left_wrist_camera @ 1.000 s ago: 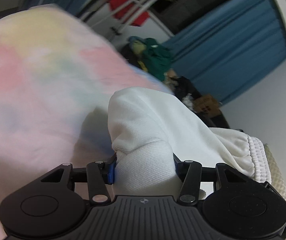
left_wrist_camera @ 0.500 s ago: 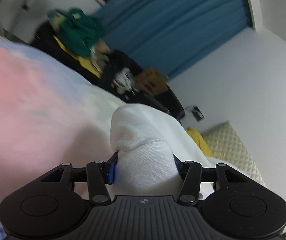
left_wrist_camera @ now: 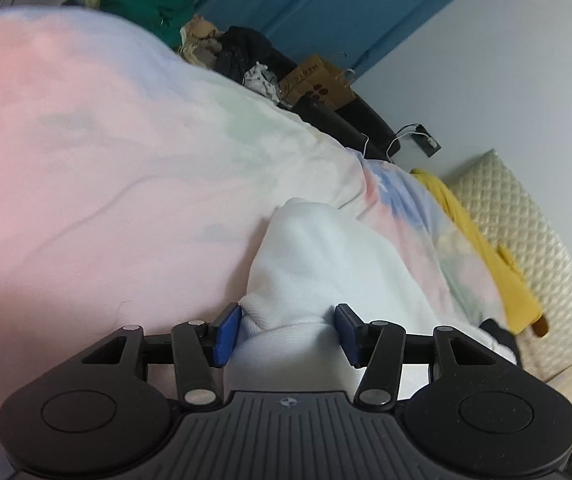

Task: Fold clothes
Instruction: 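Lower the folded sweatpants onto the duvet and open both grippers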

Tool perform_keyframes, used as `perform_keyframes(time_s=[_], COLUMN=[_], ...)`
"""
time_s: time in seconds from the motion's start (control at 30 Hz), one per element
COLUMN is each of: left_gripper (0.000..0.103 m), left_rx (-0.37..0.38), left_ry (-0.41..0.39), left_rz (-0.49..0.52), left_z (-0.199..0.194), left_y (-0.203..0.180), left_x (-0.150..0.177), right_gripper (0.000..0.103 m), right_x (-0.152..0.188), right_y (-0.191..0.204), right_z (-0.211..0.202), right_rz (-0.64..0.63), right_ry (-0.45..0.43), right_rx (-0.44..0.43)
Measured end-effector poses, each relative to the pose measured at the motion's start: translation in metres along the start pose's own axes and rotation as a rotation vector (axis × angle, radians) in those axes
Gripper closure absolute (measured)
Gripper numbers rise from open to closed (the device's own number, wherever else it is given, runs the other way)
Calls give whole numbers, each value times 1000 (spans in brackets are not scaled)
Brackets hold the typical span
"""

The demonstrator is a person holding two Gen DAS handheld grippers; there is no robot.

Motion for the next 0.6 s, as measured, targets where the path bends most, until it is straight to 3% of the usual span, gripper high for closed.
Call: perform_keyframes(time_s=[0.13,0.23,0.47,0.6], left_gripper=[46,46,41,30], left_rx=[-68,-108,-153,-176], left_ry=[-16,-42,-125,-177], left_rz=[51,107,199,243], left_z=[-23,-68,-183,-246], left_y=[-4,-11,-32,-46], left_x=[-7,-6,5,14], right_gripper=[45,43,41,41], right_x=[1,1,3,6], right_y=[2,10,47,94], right_z=[-14,-34,-85,-124], right_rz=[41,17,-157,-345], right_ry=[52,108,172,182], right_rx=[63,123,259,295])
Point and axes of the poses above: each gripper's, at about its wrist camera, not at the fingertips, and z roughly the way its jaws point, y to its left, x to its underside, the point moved 9 cm from there along z, roughly the way its jaws point, and after that the axes turned 13 degrees about -x, right-handed, at the moved point
